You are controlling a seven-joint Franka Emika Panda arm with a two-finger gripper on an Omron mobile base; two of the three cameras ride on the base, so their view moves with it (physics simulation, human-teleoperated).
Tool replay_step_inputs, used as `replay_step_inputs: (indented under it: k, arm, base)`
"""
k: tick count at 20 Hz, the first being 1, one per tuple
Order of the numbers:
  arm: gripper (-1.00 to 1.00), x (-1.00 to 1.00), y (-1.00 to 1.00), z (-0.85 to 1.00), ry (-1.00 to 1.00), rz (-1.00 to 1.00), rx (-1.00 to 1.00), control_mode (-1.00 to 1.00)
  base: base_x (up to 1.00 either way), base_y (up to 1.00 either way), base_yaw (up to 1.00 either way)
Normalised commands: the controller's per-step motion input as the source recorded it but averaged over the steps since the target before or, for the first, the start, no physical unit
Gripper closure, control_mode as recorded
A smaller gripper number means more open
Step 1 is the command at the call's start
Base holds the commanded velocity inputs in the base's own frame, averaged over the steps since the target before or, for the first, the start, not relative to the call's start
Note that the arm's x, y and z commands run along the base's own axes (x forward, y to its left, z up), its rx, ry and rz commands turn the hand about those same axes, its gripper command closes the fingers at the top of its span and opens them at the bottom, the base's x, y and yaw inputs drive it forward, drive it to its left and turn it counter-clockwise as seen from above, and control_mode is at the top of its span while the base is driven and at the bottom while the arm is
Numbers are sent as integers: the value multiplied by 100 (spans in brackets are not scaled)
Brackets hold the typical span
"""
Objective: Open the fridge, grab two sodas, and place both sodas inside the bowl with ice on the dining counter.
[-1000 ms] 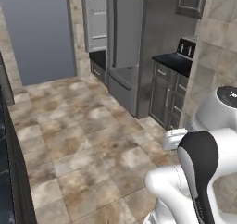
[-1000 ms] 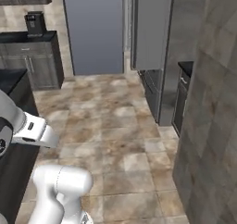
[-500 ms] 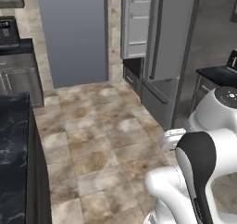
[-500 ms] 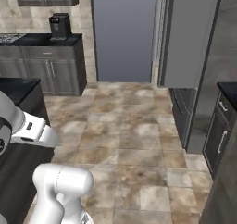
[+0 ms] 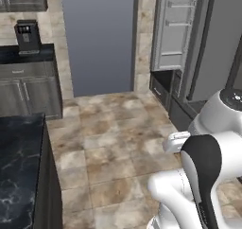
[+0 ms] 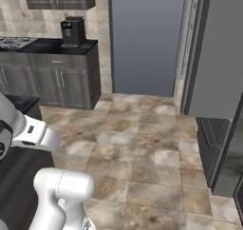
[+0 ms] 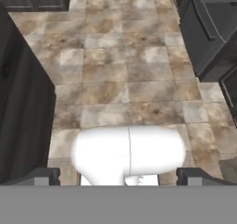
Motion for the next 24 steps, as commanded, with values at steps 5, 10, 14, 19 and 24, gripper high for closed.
replay_step_inputs:
  k: [5,10,14,19,24]
  arm:
    - [-100,0,0,0,0,0,0,100]
    - [-100,0,0,0,0,0,0,100]
    - [-100,0,0,0,0,0,0,100]
    - [-100,0,0,0,0,0,0,100]
    - [-100,0,0,0,0,0,0,100]
  base:
    - [100,0,0]
    - [100,0,-18]
    - [99,4,-30]
    - [92,11,-35]
    - [82,17,-42]
